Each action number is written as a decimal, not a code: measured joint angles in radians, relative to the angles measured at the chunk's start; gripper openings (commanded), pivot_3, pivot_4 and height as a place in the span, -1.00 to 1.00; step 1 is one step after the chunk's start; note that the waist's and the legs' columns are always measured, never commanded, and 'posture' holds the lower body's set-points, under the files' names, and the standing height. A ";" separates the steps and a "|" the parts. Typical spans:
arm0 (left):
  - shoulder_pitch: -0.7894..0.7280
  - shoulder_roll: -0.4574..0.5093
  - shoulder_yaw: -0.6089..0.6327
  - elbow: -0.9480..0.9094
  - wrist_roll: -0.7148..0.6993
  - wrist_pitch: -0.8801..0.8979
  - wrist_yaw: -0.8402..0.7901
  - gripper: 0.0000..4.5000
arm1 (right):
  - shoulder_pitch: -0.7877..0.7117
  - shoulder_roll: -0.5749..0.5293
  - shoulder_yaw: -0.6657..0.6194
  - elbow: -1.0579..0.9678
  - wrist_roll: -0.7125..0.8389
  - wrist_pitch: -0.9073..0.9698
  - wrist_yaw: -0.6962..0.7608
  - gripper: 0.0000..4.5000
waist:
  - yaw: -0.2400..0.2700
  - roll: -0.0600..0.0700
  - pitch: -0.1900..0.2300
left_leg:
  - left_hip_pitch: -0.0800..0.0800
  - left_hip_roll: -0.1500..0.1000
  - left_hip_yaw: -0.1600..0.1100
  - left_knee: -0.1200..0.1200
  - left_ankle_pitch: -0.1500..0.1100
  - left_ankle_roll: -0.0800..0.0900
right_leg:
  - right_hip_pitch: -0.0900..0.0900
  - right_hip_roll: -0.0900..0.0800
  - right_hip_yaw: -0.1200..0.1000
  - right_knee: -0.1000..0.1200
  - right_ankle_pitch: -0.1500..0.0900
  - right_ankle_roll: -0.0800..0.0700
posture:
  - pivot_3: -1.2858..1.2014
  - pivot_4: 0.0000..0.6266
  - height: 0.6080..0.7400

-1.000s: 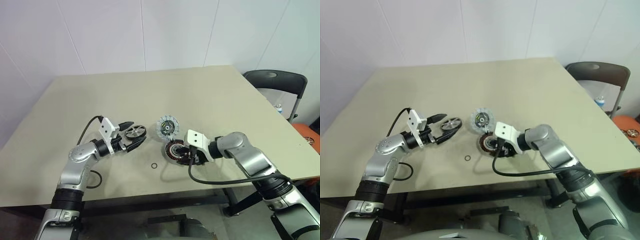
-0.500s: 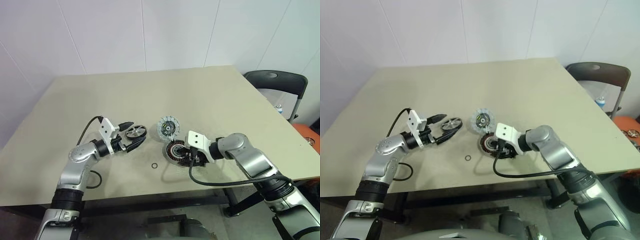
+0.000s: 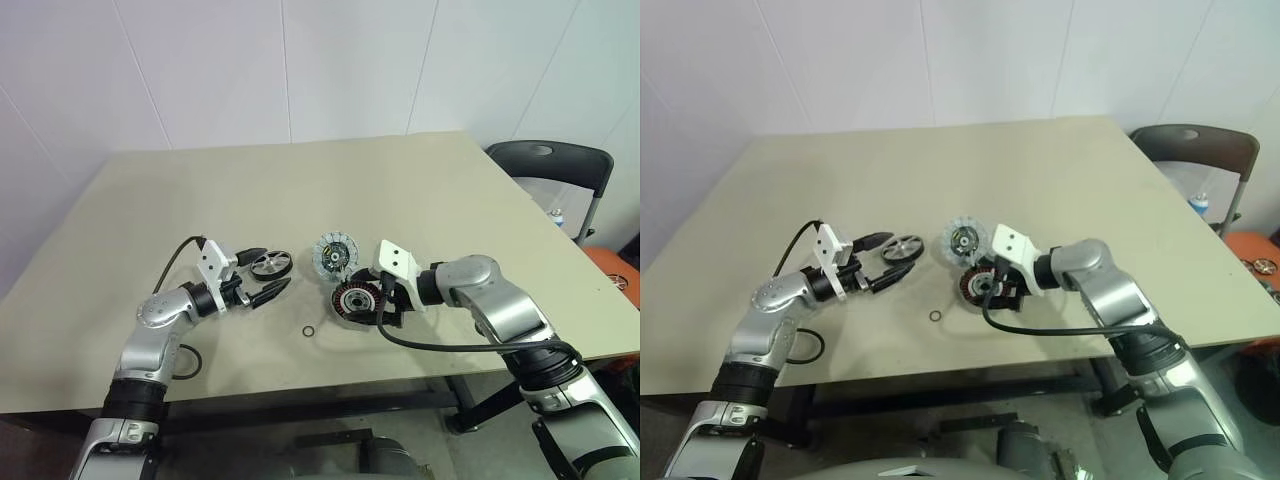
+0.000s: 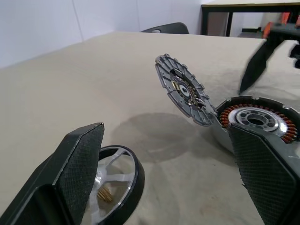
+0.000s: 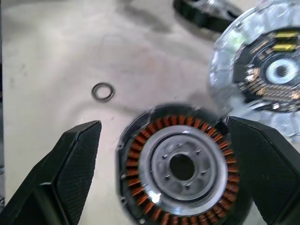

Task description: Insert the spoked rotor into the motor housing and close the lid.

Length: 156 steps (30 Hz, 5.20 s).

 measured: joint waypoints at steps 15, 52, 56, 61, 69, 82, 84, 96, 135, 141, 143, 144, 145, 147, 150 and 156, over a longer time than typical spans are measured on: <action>0.050 -0.003 -0.138 -0.046 0.020 0.112 -0.091 1.00 | -0.047 -0.011 -0.104 0.118 0.027 -0.026 -0.036 0.99 | 0.001 0.000 0.000 | 0.002 0.000 0.001 0.000 0.000 0.000 | 0.002 0.000 0.000 0.000 0.001 0.000 | 0.03 -1.00 1.00; -0.026 -0.036 -0.237 0.166 0.202 -0.085 -0.131 1.00 | -0.044 -0.015 -0.121 0.115 0.027 -0.033 -0.089 0.99 | 0.010 0.001 -0.001 | 0.006 0.000 0.001 0.001 0.000 0.000 | 0.007 0.000 0.000 0.000 0.002 0.000 | 0.03 -1.00 1.00; -0.031 -0.046 -0.237 0.180 0.204 -0.096 -0.130 0.82 | -0.043 -0.014 -0.121 0.115 0.027 -0.034 -0.094 1.00 | 0.025 0.001 -0.001 | 0.006 0.001 0.001 0.001 0.000 0.000 | 0.007 0.000 0.000 0.000 0.002 0.000 | 0.03 -1.00 1.00; -0.032 -0.051 -0.237 0.185 0.205 -0.102 -0.126 0.17 | -0.042 -0.013 -0.121 0.115 0.027 -0.035 -0.100 1.00 | 0.026 0.001 -0.001 | 0.006 0.001 0.001 0.001 0.000 0.000 | 0.007 0.000 0.000 0.000 0.002 0.000 | 0.03 -1.00 1.00; -0.032 -0.053 -0.236 0.185 0.210 -0.100 -0.120 -0.69 | -0.043 -0.013 -0.121 0.115 0.027 -0.037 -0.108 1.00 | 0.026 0.001 -0.001 | 0.006 0.001 0.001 0.001 0.001 -0.001 | 0.010 0.000 0.000 0.000 0.002 0.000 | 0.03 -1.00 1.00; -0.037 -0.066 -0.191 0.185 0.167 -0.065 -0.090 -0.69 | -0.043 -0.010 -0.121 0.116 0.027 -0.043 -0.116 1.00 | 0.026 0.001 -0.001 | 0.007 0.001 0.001 0.001 0.001 -0.001 | 0.010 0.001 0.000 -0.001 0.002 0.000 | 0.03 -1.00 1.00; -0.052 -0.067 -0.173 0.176 0.140 -0.039 -0.088 -0.69 | -0.043 -0.010 -0.121 0.118 0.027 -0.044 -0.117 1.00 | 0.026 0.001 -0.001 | 0.007 0.001 0.001 0.001 0.001 -0.001 | 0.009 0.001 0.000 -0.001 0.002 0.000 | 0.03 -1.00 1.00; -0.203 -0.132 -0.193 0.111 0.096 0.034 -0.125 -0.69 | 0.063 -0.049 -0.227 0.071 0.157 0.042 -0.049 1.00 | 0.028 0.001 -0.001 | 0.005 0.001 0.000 0.001 -0.001 0.002 | 0.009 0.000 -0.001 -0.007 0.003 0.000 | 0.03 -1.00 1.00; -0.461 -0.327 -0.270 0.696 0.280 -0.281 -0.201 -0.69 | 0.309 -0.197 -0.260 -0.179 0.201 0.135 -0.166 1.00 | 0.028 0.000 0.000 | 0.004 0.001 0.001 0.001 -0.002 0.004 | 0.012 0.000 -0.001 -0.015 0.006 0.005 | 0.03 -1.00 1.00; -0.465 -0.327 -0.268 0.698 0.281 -0.290 -0.202 -0.69 | 0.308 -0.197 -0.260 -0.179 0.203 0.135 -0.175 1.00 | 0.028 0.000 0.000 | 0.004 0.001 0.001 0.001 -0.002 0.004 | 0.012 0.000 -0.001 -0.015 0.006 0.005 | 0.03 -1.00 1.00; -0.465 -0.328 -0.267 0.698 0.281 -0.290 -0.202 -0.69 | 0.307 -0.193 -0.260 -0.179 0.203 0.134 -0.181 1.00 | 0.028 0.000 0.000 | 0.004 0.001 0.001 0.001 -0.002 0.004 | 0.012 0.000 -0.001 -0.015 0.006 0.005 | 0.03 -1.00 1.00; -0.465 -0.328 -0.267 0.698 0.281 -0.290 -0.201 -0.69 | 0.306 -0.189 -0.260 -0.179 0.203 0.134 -0.185 1.00 | 0.028 0.000 0.000 | 0.004 0.001 0.001 0.001 -0.002 0.004 | 0.012 0.000 -0.001 -0.015 0.006 0.005 | 0.03 -1.00 1.00; -0.465 -0.328 -0.267 0.698 0.281 -0.290 -0.201 -0.69 | 0.305 -0.184 -0.260 -0.179 0.203 0.134 -0.189 1.00 | 0.028 0.000 -0.001 | 0.004 0.001 0.001 0.001 -0.002 0.004 | 0.012 0.000 -0.001 -0.015 0.006 0.005 | 0.03 -1.00 1.00; -0.465 -0.329 -0.267 0.698 0.281 -0.290 -0.201 -0.69 | 0.305 -0.179 -0.260 -0.179 0.203 0.134 -0.193 1.00 | 0.028 0.000 -0.001 | 0.004 0.001 0.001 0.001 -0.002 0.004 | 0.012 0.000 -0.001 -0.015 0.006 0.005 | 0.03 -1.00 1.00; -0.465 -0.331 -0.267 0.698 0.283 -0.290 -0.200 -0.69 | 0.305 -0.178 -0.260 -0.179 0.203 0.134 -0.197 1.00 | 0.028 0.000 -0.001 | 0.004 0.001 0.001 0.001 -0.002 0.004 | 0.012 0.000 -0.001 -0.015 0.006 0.005 | 0.03 -1.00 1.00; -0.465 -0.335 -0.267 0.698 0.287 -0.292 -0.196 -0.69 | 0.305 -0.177 -0.260 -0.179 0.203 0.134 -0.205 1.00 | 0.028 0.000 -0.001 | 0.004 0.001 0.001 0.001 -0.002 0.004 | 0.012 0.000 -0.001 -0.015 0.006 0.005 | 0.03 -1.00 1.00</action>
